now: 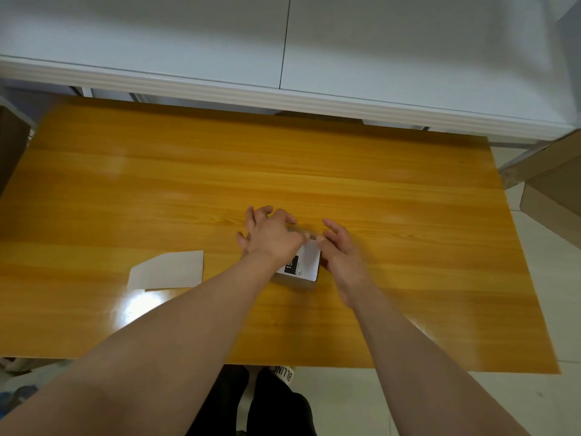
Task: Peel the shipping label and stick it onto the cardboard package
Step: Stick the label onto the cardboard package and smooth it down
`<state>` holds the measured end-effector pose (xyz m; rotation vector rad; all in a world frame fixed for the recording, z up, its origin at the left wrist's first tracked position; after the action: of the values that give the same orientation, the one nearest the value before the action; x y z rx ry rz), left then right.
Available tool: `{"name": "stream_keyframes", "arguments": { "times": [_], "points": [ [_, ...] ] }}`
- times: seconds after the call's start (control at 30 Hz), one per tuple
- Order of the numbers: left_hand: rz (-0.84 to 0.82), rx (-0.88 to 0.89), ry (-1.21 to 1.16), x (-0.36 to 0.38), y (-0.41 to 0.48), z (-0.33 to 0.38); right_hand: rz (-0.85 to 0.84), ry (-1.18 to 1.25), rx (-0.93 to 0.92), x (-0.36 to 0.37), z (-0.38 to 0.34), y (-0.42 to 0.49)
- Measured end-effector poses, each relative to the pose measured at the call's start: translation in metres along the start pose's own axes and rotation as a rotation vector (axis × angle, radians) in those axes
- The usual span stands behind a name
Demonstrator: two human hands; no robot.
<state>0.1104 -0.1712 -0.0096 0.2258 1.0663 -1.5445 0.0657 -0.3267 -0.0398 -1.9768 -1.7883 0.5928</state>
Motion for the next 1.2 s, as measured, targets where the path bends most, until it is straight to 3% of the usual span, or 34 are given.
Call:
{"name": "stream_keyframes", "arguments": {
  "times": [0.1,0.2,0.37,1.2],
  "points": [
    [-0.076,0.209,0.200,0.007,-0.004,0.011,-0.083,0.010,0.023,-0.002,0.010,-0.003],
    [-0.159,0.288,0.297,0.015,-0.011,0.014,-0.129,-0.017,0.028,0.000,0.016,-0.004],
    [-0.205,0.282,0.309,0.019,-0.014,0.010,-0.120,0.003,0.009,0.002,0.016,-0.006],
    [-0.003,0.106,0.099,0.015,-0.002,0.010,0.157,0.109,0.109,-0.008,0.017,0.005]
  ]
}}
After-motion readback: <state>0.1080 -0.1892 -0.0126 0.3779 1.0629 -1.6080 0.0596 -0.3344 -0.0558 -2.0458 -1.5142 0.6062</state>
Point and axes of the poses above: each hand's wrist, its own y-axis towards the middle knuckle, its own x-axis out of the palm, z = x × y, the point moved 8 cm from there along y, towards the middle knuckle, and after that the axes turned 1 degree about z, right-handed, at the moved point
